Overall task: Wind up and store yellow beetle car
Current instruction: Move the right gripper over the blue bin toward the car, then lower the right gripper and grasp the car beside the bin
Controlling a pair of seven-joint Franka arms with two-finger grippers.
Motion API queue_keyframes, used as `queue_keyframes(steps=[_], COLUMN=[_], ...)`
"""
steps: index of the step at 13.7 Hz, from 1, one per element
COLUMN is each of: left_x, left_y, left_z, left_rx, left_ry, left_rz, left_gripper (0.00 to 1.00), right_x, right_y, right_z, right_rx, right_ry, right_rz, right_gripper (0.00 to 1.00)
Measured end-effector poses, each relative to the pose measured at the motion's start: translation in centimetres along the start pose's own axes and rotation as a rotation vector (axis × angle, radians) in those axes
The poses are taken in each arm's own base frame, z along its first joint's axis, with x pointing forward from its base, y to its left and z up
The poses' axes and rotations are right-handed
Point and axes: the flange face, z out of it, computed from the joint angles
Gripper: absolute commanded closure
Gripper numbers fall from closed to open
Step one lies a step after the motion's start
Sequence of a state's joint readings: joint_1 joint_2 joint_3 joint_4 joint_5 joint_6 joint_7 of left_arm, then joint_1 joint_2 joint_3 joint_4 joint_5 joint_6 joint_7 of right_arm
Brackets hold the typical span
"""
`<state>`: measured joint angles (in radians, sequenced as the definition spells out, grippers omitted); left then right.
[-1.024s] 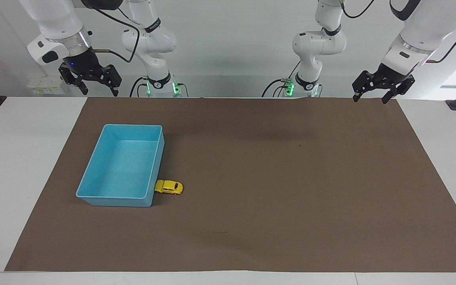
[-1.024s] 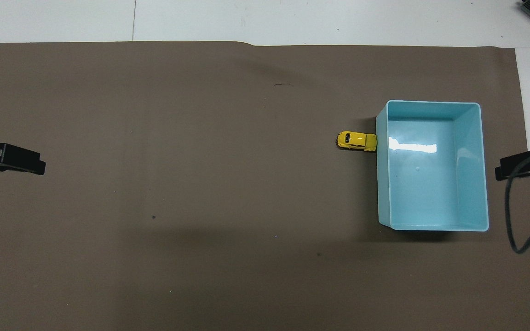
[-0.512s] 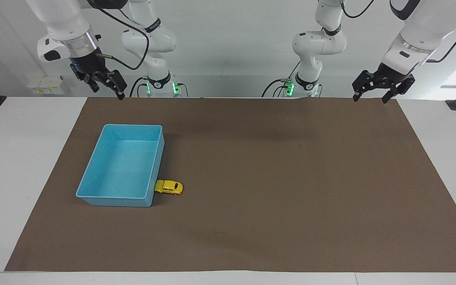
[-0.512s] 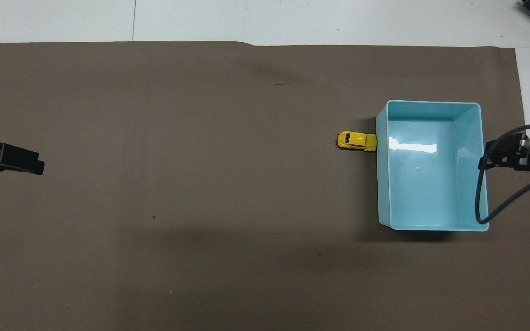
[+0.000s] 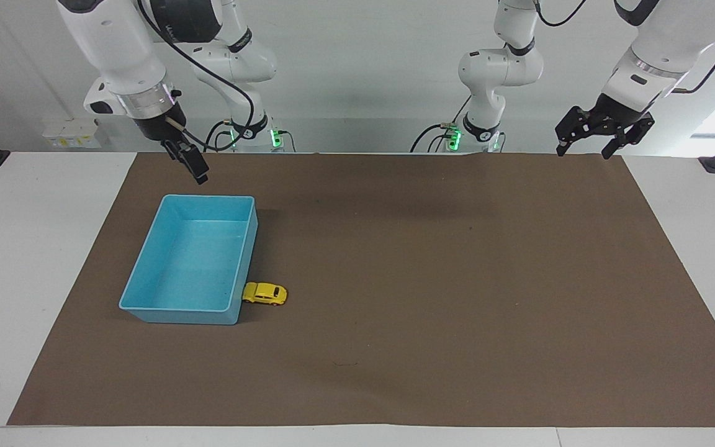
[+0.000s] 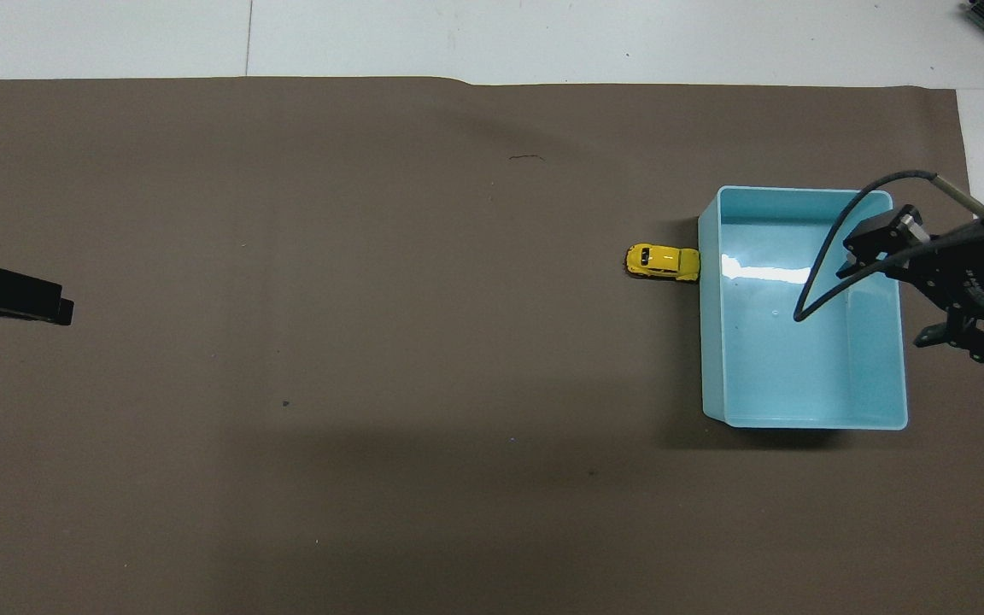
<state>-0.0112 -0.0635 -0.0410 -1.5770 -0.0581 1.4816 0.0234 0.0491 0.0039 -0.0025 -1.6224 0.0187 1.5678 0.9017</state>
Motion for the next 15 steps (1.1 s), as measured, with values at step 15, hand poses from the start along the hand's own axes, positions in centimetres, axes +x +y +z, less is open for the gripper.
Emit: queue_keyframes(steps=[15], left_x=[-0.1], left_y=[0.0], left_z=[0.1], left_rx=[0.0], left_ry=[-0.007], left_rz=[-0.008], left_gripper=[0.0], right_x=[-2.5], right_y=[-7.2], right_z=[8.6], right_rx=[0.01], right_ry=[0.034], right_rz=[0.482], right_gripper=[0.0])
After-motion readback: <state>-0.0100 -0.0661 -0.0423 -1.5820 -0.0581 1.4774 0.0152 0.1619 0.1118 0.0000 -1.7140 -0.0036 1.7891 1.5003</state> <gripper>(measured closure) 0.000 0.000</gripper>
